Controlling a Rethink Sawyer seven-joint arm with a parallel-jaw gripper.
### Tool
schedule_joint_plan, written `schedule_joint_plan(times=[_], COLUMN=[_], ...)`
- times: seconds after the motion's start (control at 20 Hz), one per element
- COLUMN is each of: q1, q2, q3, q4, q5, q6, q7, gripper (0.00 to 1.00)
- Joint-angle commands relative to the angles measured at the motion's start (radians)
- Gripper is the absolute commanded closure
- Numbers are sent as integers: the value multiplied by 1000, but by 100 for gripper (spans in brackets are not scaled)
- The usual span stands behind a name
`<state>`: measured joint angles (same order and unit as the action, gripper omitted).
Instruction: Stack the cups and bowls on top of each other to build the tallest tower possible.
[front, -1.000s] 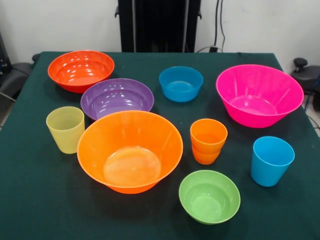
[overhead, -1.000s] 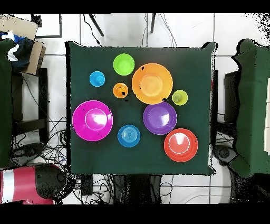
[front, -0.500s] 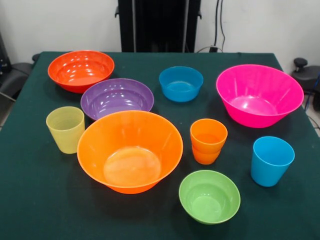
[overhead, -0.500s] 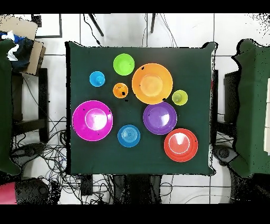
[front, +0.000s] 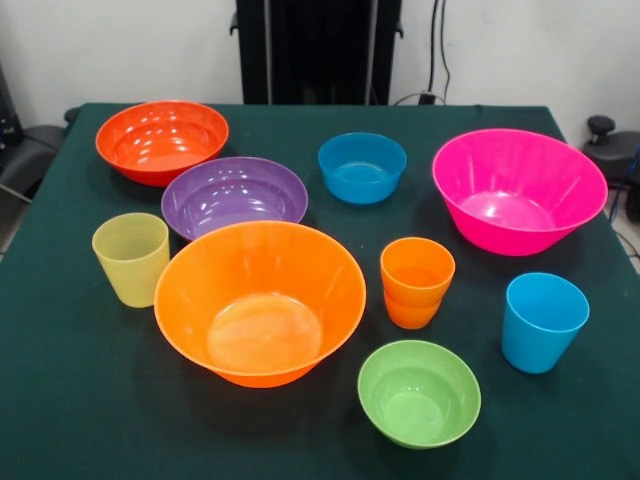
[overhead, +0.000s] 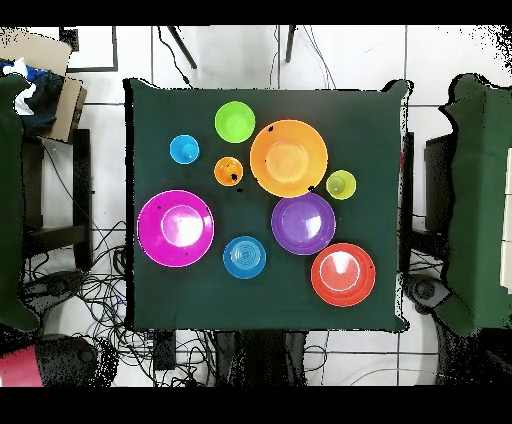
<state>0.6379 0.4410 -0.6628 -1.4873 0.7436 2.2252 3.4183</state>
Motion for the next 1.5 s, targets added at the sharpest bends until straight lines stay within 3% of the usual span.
schedule_joint_plan(times=[0.05, 0.4, 0.65, 1.0, 1.5], q1=[-99, -161, -192, -159, -114], q2=[90, 139, 151, 122, 42], q3=[87, 94, 96, 95, 81], q4=[-238, -368, -408, -342, -150], q5=[12, 49, 72, 59, 23], q6=[236, 302, 320, 286, 202], q7=[173, 105, 76, 94, 73], gripper=[100, 100, 100, 100, 100])
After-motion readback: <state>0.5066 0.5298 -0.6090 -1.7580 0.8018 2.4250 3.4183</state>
